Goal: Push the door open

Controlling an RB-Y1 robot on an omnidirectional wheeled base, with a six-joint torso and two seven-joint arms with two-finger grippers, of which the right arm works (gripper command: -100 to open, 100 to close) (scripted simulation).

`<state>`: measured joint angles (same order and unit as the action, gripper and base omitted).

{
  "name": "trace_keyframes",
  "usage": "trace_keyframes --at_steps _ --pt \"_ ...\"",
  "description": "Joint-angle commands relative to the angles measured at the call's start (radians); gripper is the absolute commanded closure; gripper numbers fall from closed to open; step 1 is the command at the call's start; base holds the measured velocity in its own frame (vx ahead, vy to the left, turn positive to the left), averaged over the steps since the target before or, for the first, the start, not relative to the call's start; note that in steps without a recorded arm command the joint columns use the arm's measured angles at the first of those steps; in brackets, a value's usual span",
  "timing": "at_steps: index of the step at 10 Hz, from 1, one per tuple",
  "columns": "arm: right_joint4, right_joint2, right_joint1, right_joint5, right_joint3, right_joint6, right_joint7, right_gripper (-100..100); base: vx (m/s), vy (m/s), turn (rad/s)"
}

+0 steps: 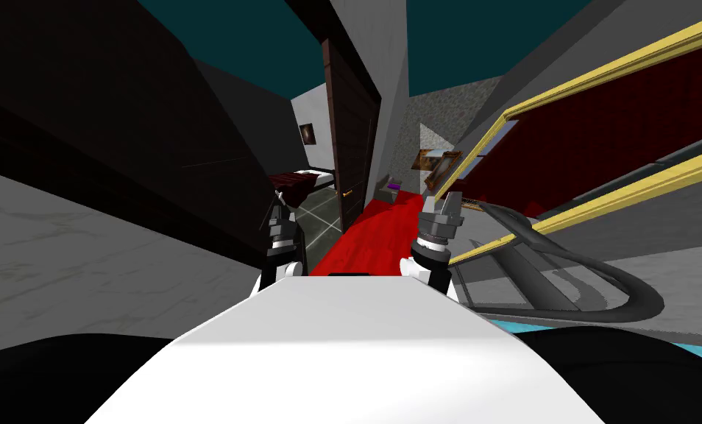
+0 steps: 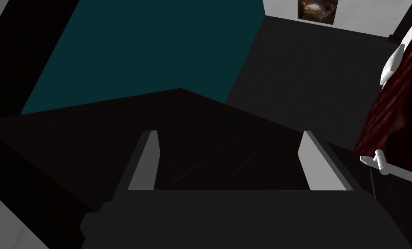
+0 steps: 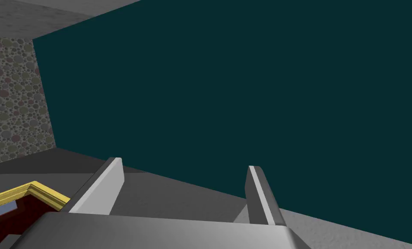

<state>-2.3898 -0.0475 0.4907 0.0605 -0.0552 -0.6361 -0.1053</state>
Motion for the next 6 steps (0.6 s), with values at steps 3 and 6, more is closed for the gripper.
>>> trace_keyframes --at_steps 3,6 --pt "0.066 0.026 -0.032 -0.011 0.004 0.004 0.013 -100 0.059 -0.037 0.17" --pt "0.137 0.051 -0.067 -0.023 0.008 0.009 0.028 -100 0.034 -0.07 0.163"
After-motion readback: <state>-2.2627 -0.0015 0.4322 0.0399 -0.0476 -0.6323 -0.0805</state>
